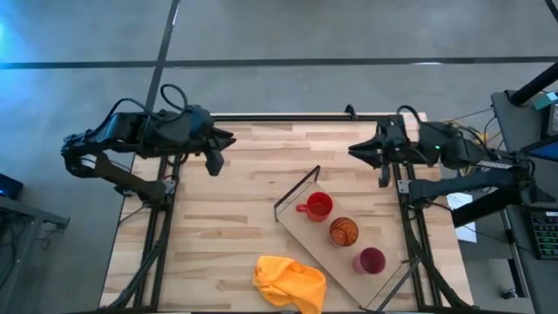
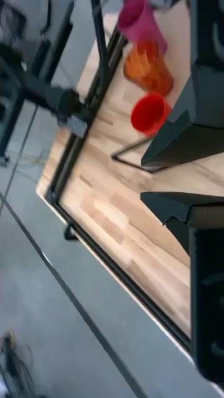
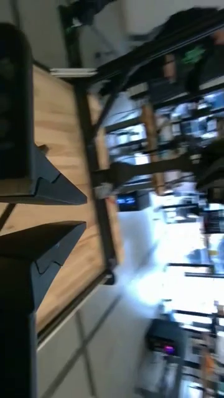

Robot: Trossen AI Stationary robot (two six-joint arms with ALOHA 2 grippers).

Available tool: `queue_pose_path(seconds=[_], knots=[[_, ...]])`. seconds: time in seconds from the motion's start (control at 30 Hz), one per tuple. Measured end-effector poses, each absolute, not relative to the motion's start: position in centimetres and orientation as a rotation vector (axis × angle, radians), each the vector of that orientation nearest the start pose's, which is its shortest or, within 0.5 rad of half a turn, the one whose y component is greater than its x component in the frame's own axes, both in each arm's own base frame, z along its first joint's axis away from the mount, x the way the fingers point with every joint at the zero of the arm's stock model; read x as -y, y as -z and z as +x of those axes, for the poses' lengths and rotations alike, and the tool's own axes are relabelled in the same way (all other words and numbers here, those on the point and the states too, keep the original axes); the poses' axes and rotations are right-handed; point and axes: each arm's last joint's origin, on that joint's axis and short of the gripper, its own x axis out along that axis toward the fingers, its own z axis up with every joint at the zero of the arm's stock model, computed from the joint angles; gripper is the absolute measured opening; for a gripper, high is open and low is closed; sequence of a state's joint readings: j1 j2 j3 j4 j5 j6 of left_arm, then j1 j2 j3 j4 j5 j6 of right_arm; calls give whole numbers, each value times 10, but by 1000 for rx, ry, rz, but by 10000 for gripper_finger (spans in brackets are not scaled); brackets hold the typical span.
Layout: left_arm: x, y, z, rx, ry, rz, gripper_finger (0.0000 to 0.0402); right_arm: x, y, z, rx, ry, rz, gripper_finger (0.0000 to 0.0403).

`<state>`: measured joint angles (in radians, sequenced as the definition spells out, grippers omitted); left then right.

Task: Stack small to large cups/mugs on shelf
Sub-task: Return to Home Position

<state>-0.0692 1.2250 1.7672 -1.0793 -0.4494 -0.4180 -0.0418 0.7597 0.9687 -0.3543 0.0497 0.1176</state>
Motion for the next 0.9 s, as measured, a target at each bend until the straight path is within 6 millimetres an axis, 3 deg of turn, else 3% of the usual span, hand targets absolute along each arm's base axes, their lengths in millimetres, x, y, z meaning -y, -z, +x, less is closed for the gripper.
queue_pose_path(seconds=[0.2, 0.43, 0.63, 0.9], knots=[[-1, -441, 172, -429, -505, -327, 61, 7, -345, 128, -70, 99, 124, 47], [-1, -395, 144, -351, -404, -370, 61, 6, -310, 107, -63, 102, 203, 47], [1, -361, 123, -269, -245, -308, 61, 5, -294, 94, -33, 99, 235, 47], [7, -306, 118, -129, 11, -301, 61, 5, -275, 87, -31, 84, 249, 47]])
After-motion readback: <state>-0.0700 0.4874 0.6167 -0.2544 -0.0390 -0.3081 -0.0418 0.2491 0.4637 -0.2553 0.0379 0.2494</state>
